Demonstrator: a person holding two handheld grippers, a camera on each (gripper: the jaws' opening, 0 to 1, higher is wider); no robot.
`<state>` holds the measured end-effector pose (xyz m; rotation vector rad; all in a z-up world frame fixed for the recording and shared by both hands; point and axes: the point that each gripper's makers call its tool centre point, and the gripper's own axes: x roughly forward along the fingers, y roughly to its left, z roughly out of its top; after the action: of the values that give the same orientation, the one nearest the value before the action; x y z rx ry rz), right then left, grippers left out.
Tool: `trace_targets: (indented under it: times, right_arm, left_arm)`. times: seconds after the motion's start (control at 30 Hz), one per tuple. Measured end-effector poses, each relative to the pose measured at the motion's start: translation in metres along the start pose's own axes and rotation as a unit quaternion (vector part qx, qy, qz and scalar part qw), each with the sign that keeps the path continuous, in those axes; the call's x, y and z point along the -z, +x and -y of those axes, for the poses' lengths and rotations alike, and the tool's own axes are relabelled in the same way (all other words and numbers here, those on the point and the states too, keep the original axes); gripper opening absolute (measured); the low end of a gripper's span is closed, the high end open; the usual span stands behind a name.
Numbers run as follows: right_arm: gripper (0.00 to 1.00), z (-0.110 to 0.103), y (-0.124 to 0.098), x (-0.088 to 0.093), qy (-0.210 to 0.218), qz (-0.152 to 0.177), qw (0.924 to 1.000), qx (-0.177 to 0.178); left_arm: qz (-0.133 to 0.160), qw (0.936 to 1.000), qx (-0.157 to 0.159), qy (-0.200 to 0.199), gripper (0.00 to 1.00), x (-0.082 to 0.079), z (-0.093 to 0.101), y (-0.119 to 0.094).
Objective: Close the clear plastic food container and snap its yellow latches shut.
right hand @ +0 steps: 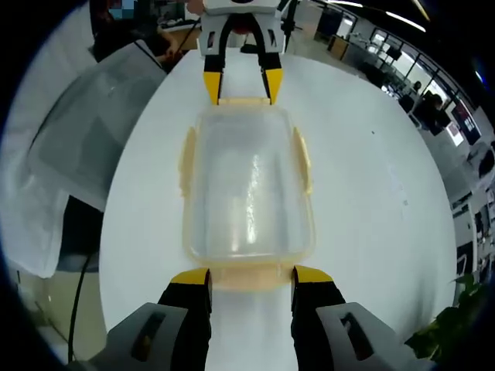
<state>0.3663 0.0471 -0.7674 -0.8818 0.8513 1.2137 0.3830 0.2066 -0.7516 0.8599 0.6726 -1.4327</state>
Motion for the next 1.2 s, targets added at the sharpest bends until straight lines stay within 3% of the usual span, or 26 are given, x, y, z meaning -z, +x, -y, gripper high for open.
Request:
trace_targets:
  times: [1.2]
  right_arm:
    - [0.39,0.000,0.010,0.005,0.024,0.008,0.9994,-0.024]
  left_arm:
    - [-0.010,0.9997,0.017,-0.014,0.38,0.012,-0.004,0.016]
